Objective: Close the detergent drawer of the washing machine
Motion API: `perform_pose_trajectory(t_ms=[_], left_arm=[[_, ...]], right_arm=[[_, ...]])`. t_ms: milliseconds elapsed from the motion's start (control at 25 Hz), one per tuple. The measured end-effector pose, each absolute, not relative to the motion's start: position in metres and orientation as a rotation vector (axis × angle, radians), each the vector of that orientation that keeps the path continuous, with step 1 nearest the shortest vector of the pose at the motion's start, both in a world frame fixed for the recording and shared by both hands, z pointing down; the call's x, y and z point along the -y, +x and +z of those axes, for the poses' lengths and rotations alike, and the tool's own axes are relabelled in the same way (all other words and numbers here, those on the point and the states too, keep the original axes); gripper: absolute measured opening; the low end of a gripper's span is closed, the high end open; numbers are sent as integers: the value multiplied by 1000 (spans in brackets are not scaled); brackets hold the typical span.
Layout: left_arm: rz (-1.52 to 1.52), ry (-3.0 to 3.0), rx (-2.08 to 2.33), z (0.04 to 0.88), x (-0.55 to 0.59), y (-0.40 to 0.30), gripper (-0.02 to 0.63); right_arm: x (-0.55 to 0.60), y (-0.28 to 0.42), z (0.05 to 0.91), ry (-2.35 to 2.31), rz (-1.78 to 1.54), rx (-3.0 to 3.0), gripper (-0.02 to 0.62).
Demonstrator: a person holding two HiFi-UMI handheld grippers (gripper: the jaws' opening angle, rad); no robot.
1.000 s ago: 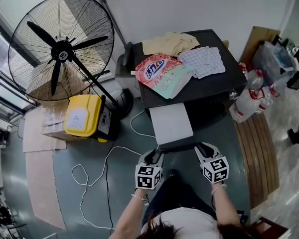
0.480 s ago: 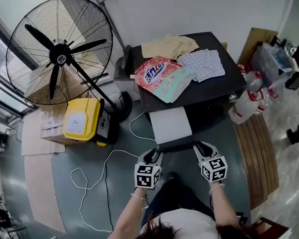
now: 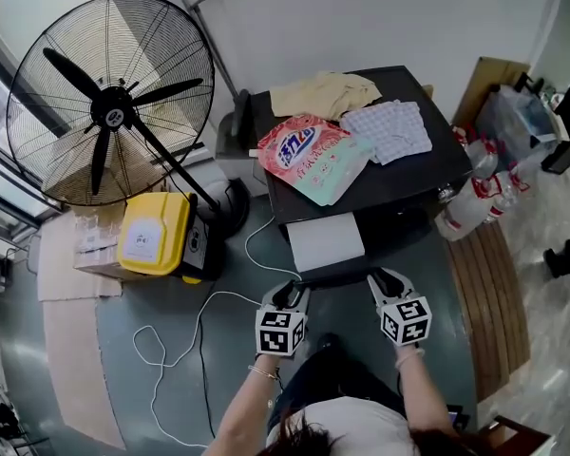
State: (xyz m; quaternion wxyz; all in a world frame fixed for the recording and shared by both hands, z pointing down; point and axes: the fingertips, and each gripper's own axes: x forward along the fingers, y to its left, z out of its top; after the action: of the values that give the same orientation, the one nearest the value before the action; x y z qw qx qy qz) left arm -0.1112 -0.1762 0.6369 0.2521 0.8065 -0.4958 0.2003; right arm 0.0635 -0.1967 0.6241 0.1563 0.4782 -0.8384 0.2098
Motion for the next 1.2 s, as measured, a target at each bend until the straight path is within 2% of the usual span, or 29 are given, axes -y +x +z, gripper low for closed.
perform_pose_trajectory(t_ms=[1200], left_arm=[[485,2136,1357,636,238,-128,155]], right_arm=[[260,48,621,1429,661,2405,109]])
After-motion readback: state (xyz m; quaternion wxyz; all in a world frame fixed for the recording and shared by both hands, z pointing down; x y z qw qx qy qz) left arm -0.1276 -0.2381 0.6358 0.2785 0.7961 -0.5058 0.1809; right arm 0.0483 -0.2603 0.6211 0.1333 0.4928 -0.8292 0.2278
